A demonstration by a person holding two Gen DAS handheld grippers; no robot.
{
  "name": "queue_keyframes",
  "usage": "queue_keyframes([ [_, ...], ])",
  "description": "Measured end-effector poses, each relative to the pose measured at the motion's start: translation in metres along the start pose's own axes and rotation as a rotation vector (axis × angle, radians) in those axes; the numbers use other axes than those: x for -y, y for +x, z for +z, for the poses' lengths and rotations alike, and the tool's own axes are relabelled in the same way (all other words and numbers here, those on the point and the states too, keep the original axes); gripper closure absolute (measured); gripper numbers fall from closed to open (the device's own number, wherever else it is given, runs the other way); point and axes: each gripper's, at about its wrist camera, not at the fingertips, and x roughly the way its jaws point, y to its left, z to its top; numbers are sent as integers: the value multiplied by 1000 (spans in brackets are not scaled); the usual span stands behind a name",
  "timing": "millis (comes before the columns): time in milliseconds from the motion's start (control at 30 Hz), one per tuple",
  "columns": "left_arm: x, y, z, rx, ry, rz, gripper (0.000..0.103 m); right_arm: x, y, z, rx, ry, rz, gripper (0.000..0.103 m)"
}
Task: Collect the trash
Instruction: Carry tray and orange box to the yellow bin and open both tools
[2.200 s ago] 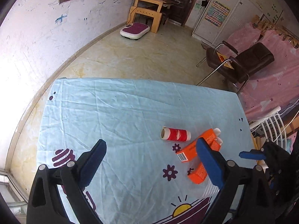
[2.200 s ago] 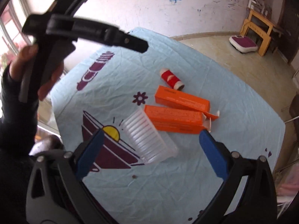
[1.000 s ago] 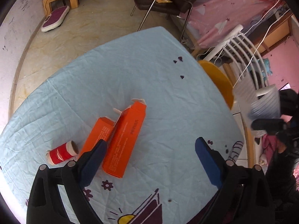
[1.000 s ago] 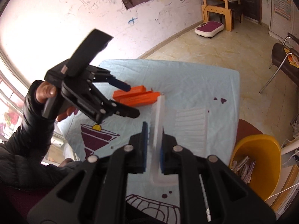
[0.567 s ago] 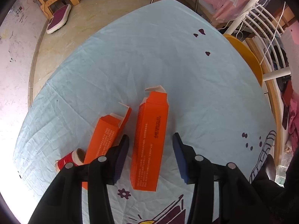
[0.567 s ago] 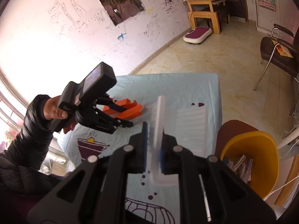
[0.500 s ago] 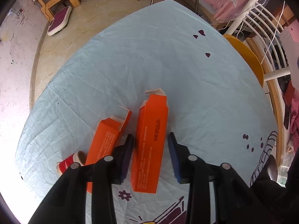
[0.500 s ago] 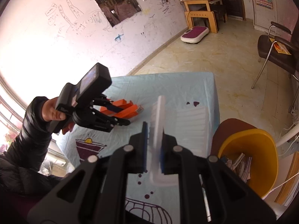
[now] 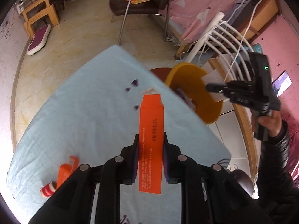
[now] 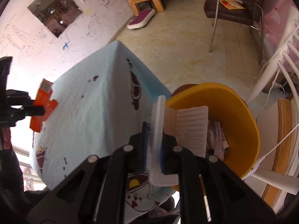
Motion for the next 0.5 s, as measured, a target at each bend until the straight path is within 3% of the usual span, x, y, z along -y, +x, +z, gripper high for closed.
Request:
queue_keyframes([
  [167, 67, 37, 54, 15, 65, -33, 84, 48, 13, -6, -2, 95, -23, 92],
  [200, 77, 46, 64, 17, 68, -29, 84, 56, 13, -7, 4, 115, -22, 83],
  [233, 84, 55, 72, 16, 61, -23, 83, 62, 12, -8, 10, 135, -15, 55],
  [267, 90, 66, 79, 5, 57, -22, 82, 69, 10, -9, 22, 162, -14, 36],
  [300, 97, 75, 86, -2, 58, -18, 76, 76, 8, -11, 32, 184, -17, 6],
  [400, 112, 96, 97, -22, 70, -15, 34, 86, 0, -14, 55, 209, -17, 4],
  [500, 114, 96, 99, 2, 64, -4, 30, 98, -8, -17, 68, 238, -20, 4],
])
